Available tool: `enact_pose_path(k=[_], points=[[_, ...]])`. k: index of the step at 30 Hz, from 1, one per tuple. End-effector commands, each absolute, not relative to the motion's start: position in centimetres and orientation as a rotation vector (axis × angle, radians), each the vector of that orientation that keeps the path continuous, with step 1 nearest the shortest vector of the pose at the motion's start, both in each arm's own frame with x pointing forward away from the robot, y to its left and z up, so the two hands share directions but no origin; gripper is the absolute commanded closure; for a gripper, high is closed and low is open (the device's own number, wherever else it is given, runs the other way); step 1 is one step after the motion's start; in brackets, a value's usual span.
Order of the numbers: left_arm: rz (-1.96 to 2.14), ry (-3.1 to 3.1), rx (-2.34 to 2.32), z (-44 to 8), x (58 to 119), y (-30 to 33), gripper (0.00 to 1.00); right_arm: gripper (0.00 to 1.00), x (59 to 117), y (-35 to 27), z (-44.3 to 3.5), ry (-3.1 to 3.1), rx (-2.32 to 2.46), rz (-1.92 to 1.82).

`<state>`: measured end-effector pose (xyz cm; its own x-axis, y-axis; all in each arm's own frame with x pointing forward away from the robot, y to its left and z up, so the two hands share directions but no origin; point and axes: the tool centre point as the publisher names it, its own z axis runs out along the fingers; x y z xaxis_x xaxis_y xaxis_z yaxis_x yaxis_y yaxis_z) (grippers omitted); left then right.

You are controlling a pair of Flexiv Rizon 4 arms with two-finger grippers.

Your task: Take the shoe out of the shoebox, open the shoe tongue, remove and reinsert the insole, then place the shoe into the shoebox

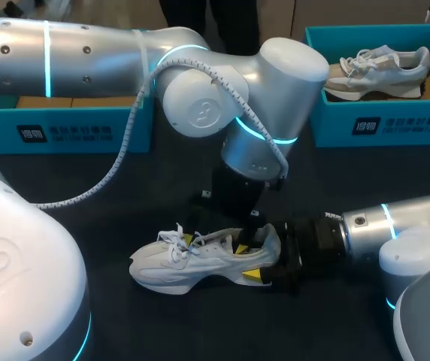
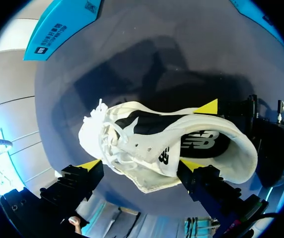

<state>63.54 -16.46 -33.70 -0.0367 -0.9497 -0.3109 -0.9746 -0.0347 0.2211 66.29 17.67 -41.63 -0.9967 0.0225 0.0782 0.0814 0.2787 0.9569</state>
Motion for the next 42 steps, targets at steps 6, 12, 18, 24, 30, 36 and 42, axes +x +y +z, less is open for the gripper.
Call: enact_pose_path(k=[6, 12, 18, 24, 30, 36, 42], points=[[0.537, 2.158, -2.161, -32.5, 63.7, -15.8, 0.38, 1.0, 66.4, 17.8, -41.6, -2.476, -0.101, -1.847], [0.524, 2.16, -2.157, -32.3, 63.6, -16.0, 0.69, 1.0, 66.4, 17.8, -41.6, -2.476, -0.101, -1.847], [0.506, 2.165, -2.16, -32.0, 63.6, -16.3, 0.64, 1.0, 66.4, 17.8, -41.6, -2.476, -0.101, -1.847], [0.525, 2.171, -2.127, -32.6, 63.7, -17.4, 0.11, 1.0, 66.4, 17.8, -41.6, -2.476, -0.101, -1.847], [0.575, 2.155, -2.075, -33.8, 64.1, -18.2, 0.08, 1.0, 66.4, 17.8, -41.6, -2.476, -0.101, -1.847], [0.604, 2.144, -2.068, -34.4, 64.4, -18.2, 0.0, 1.0, 66.4, 17.8, -41.6, -2.476, -0.101, -1.847], [0.631, 2.124, -2.076, -34.6, 64.4, -17.6, 0.2, 1.0, 66.4, 17.8, -41.6, -2.476, -0.101, -1.847]])
